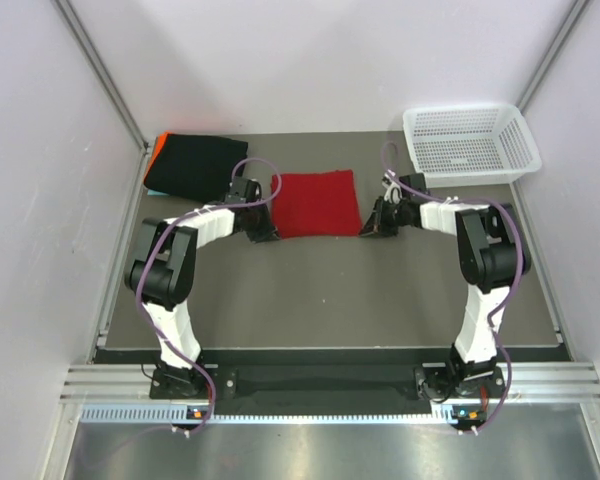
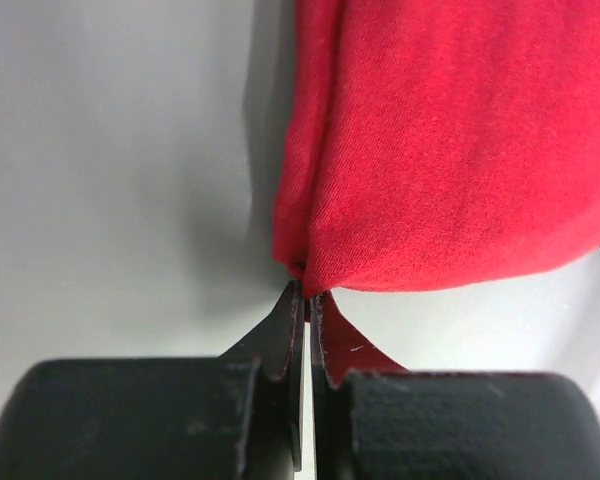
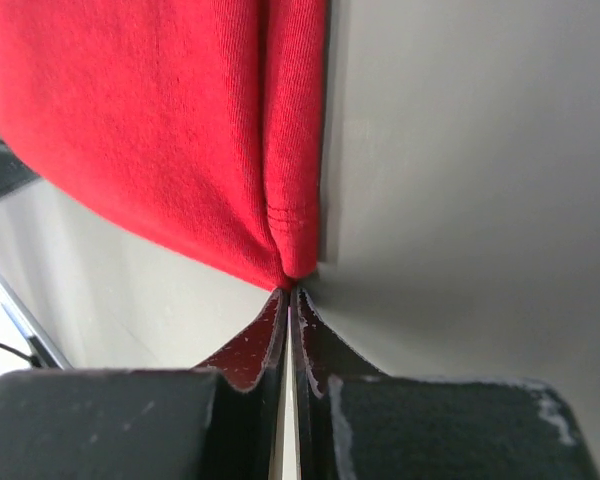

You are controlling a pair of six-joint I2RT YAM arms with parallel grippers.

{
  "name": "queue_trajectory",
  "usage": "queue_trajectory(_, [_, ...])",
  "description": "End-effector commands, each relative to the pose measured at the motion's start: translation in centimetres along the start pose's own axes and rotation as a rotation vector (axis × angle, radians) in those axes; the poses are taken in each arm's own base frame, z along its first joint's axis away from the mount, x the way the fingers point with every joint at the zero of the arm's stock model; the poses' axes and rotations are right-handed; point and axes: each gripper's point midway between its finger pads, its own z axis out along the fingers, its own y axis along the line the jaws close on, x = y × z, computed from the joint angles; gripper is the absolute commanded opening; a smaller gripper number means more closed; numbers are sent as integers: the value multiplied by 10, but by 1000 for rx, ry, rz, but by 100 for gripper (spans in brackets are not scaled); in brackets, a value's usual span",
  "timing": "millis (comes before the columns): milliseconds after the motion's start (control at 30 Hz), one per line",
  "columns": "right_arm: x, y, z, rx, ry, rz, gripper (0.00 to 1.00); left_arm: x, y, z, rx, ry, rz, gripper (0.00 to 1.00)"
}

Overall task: Fold and stack the t-shirts
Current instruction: Fold the tshirt

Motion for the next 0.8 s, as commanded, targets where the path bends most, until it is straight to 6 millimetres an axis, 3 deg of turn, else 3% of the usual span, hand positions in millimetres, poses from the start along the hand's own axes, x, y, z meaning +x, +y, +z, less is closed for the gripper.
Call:
queue_trajectory(0, [6,2,-18,46,-43,-54,0,-6,8,-21,-105,-34,46,0])
queue_trajectory(100, [18,3,-27,43,-38,-64,0,15,7,-29,-124,3,44,0])
queue_trajectory(200, [42,-1,-34,58,-27,-49,0,31,11,-38,-157,8,35,0])
queue_trajectory(300, [50,2,-39,53,-27,-51,2,38,11,-47,-160,28,14,9])
queue_trajectory(367, [50,5,-42,50,-37,-53,10,36,7,-51,-152,23,15,17])
queue_trajectory(400, [50,5,-44,57,-33,-49,27,33,2,-56,-140,18,18,21])
queue_trajectory(433, [49,5,-45,67,-32,-46,35,31,-2,-58,-125,12,25,28])
queue_trajectory(500, [48,7,-51,86,-21,-40,42,32,-4,-67,-127,4,31,34])
queue_trajectory(600, [47,9,-69,142,-26,-35,42,34,6,-82,-176,-15,34,39])
queue_trajectory(667, [39,25,-81,117,-61,-43,41,27,4,-94,-173,-55,43,39])
queue_trajectory(767, [26,70,-80,-35,-74,-59,15,15,-17,-104,-80,-101,65,40])
